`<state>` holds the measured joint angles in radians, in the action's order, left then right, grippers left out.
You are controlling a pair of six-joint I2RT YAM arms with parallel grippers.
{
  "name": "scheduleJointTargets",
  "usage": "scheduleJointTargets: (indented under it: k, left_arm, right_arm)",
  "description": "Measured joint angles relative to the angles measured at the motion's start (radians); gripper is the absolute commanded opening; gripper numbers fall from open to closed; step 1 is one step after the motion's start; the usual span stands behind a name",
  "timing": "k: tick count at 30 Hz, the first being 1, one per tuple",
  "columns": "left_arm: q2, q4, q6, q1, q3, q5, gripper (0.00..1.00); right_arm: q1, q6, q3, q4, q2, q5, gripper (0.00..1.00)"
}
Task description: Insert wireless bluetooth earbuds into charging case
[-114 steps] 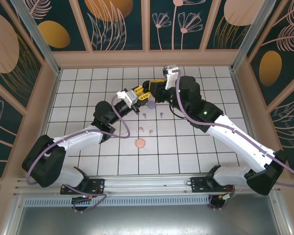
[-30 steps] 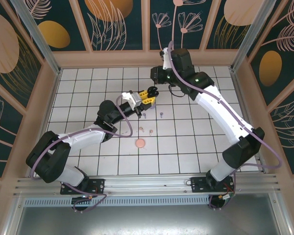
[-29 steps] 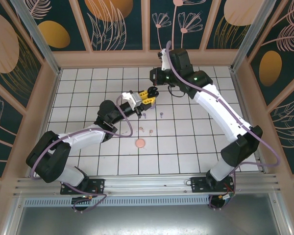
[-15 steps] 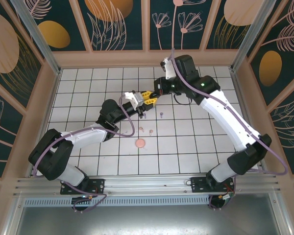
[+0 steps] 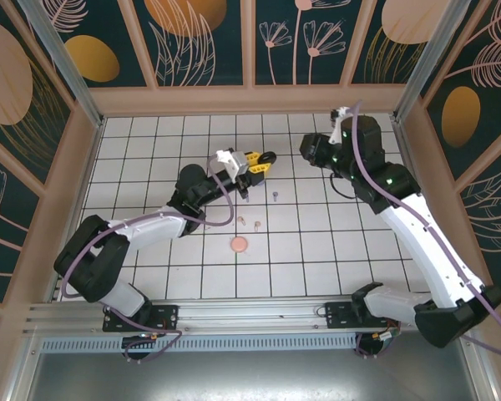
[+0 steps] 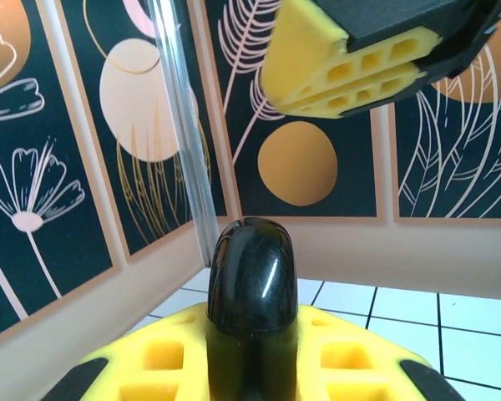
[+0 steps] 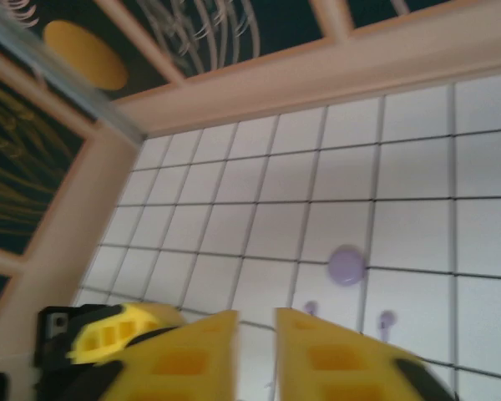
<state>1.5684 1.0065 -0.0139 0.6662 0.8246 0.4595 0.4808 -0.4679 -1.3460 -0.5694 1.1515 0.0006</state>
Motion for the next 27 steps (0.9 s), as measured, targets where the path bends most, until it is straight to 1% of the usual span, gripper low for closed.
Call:
scheduleJointTargets:
  k: [1, 2, 5, 11, 17, 22, 27]
  left_arm:
    - [0.019, -0.031, -0.026, 0.0, 0.027, -0.003, 0.0]
    - [0.04, -0.063, -0.055, 0.0, 0.059, -0.008, 0.0]
    - [0.116, -0.168, -0.159, 0.004, 0.167, -0.03, 0.0]
    - [0.305, -0.282, -0.404, 0.048, 0.321, -0.055, 0.0]
    - [0.502, -0.346, -0.637, 0.129, 0.42, -0.061, 0.0]
    - [0.614, -0.373, -0.808, 0.166, 0.486, -0.072, 0.0]
    - [0.686, -0.427, -0.926, 0.172, 0.563, -0.105, 0.08]
  right_arm:
    - [-0.019, -0.014, 0.041, 0.011, -0.02, 0.019, 0.52]
    - [-0.037, -0.029, 0.083, 0.018, -0.039, 0.036, 0.54]
    - [-0.079, -0.066, 0.187, 0.029, -0.081, 0.069, 0.57]
    - [-0.151, -0.114, 0.316, 0.052, -0.139, 0.086, 0.61]
    - [-0.216, -0.127, 0.369, 0.073, -0.179, 0.078, 0.64]
    - [-0.253, -0.138, 0.391, 0.092, -0.201, 0.055, 0.64]
    - [-0.264, -0.141, 0.415, 0.102, -0.218, 0.036, 0.64]
